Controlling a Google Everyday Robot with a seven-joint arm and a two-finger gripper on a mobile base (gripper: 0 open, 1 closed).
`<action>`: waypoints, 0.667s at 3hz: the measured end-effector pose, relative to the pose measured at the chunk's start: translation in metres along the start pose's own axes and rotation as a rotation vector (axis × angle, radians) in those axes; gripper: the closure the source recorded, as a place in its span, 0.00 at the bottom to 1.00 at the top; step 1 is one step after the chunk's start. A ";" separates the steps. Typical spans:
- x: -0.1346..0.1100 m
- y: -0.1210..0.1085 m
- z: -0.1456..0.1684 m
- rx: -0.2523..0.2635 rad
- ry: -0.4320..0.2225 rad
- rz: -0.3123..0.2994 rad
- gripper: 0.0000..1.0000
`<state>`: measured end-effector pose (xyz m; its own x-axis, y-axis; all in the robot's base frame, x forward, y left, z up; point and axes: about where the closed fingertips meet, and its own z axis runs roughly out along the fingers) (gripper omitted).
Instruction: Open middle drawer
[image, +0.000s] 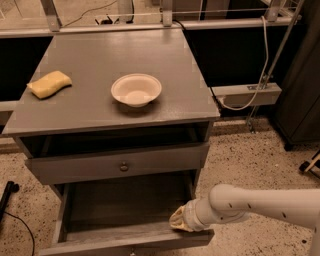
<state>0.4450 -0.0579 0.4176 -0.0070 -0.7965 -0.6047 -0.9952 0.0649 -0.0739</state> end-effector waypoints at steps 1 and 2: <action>0.001 0.004 -0.009 0.030 -0.011 -0.001 1.00; 0.000 0.005 -0.012 0.041 -0.014 -0.005 1.00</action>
Offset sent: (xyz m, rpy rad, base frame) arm -0.0018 -0.0102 0.0121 0.0171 -0.0551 -0.0248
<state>0.4385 -0.0648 0.4267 0.0001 -0.7882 -0.6154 -0.9903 0.0854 -0.1096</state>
